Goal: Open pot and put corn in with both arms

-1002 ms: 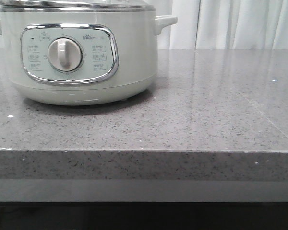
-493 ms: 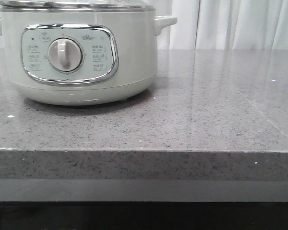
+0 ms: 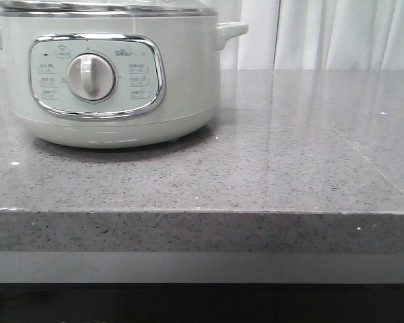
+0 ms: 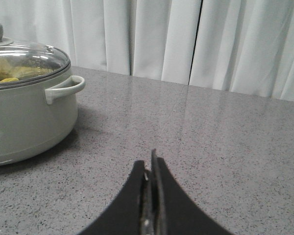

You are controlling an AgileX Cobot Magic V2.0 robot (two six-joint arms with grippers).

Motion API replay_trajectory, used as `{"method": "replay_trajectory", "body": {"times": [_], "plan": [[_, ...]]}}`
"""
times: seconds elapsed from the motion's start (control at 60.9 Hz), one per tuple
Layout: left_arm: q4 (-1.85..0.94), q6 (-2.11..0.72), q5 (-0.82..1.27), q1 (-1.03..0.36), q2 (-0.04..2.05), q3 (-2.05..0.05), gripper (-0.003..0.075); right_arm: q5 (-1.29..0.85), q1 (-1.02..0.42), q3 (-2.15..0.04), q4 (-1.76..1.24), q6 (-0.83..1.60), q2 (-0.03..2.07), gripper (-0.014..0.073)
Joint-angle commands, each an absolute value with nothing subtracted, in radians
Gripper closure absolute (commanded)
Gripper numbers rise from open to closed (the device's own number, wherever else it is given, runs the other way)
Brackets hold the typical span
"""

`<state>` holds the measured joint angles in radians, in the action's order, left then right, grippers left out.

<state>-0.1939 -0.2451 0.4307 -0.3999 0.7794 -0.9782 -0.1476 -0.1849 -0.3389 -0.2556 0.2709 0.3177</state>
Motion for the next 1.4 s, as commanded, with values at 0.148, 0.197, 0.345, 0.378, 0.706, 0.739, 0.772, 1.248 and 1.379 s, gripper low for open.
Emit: {"method": "replay_trajectory", "body": {"times": [0.148, 0.197, 0.345, 0.378, 0.706, 0.739, 0.772, 1.248, 1.379], "plan": [[-0.213, -0.238, 0.134, -0.404, 0.509, -0.678, 0.0738, -0.068, -0.187, -0.364, -0.25, 0.277, 0.323, 0.0662], [-0.214, -0.234, 0.129, -0.404, 0.451, -0.627, 0.0738, -0.068, -0.187, -0.364, -0.25, 0.277, 0.323, 0.0662], [-0.216, -0.234, 0.129, -0.404, 0.29, -0.487, 0.0738, -0.068, -0.187, -0.364, -0.25, 0.277, 0.323, 0.0662], [-0.216, -0.234, 0.129, -0.404, 0.26, -0.463, 0.0738, -0.068, -0.187, -0.364, -0.25, 0.277, 0.323, 0.0662], [-0.216, -0.234, 0.136, -0.404, 0.149, -0.402, 0.0738, -0.068, -0.187, -0.364, -0.25, 0.277, 0.323, 0.0662], [-0.216, -0.234, 0.136, -0.404, 0.149, -0.402, 0.0738, -0.068, -0.187, -0.364, -0.25, 0.277, 0.323, 0.0662], [-0.216, -0.234, 0.136, -0.404, 0.149, -0.402, 0.0738, -0.068, -0.187, -0.364, -0.25, 0.277, 0.323, 0.0662], [-0.181, -0.222, 0.134, -0.404, 0.147, -0.385, 0.0738, -0.068, -0.187, -0.364, -0.25, 0.277, 0.323, 0.0662], [-0.01, -0.01, 0.134, -0.404, 0.132, -0.363, 0.0738, -0.068, -0.187, -0.364, -0.25, 0.277, 0.323, 0.0662]]}}
